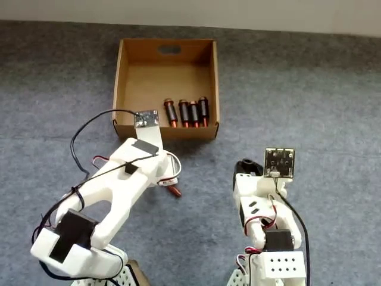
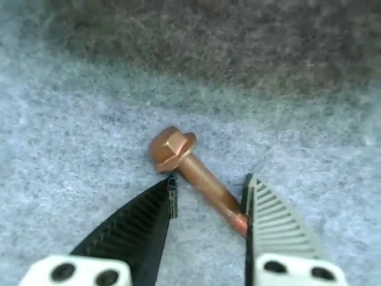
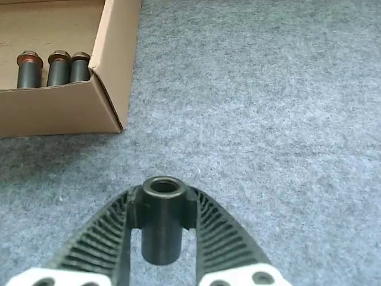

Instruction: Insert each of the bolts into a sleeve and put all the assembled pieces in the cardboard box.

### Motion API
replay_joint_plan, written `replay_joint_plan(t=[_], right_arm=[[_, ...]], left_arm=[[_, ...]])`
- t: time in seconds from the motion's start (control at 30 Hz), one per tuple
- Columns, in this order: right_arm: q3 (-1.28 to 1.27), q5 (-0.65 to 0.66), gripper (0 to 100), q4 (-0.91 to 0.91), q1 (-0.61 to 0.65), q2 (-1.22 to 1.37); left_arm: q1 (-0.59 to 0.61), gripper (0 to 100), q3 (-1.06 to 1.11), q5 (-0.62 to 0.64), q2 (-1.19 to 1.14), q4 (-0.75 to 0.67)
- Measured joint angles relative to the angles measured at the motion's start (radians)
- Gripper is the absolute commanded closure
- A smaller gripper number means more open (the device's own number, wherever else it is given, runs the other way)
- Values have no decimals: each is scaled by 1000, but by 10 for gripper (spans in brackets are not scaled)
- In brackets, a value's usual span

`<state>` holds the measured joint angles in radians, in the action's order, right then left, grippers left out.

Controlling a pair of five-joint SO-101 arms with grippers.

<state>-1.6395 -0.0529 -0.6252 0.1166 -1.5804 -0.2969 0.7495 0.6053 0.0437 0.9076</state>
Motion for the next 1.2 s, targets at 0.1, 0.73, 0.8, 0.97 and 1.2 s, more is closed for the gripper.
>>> replay_joint_plan(t=[0.1,0.73,0.8,0.97,1.2], right_arm=[[0,0,993,0,0,0],[0,0,993,0,0,0],[0,0,993,0,0,0],[0,0,993,0,0,0],[0,0,993,0,0,0]], left_arm=[[-3,983,-18,3,-2,2],[2,990,58,-419,100,78],[-2,989,84,-427,115,44],[-2,938,110,-427,124,-2],[5,838,110,-431,124,-3]])
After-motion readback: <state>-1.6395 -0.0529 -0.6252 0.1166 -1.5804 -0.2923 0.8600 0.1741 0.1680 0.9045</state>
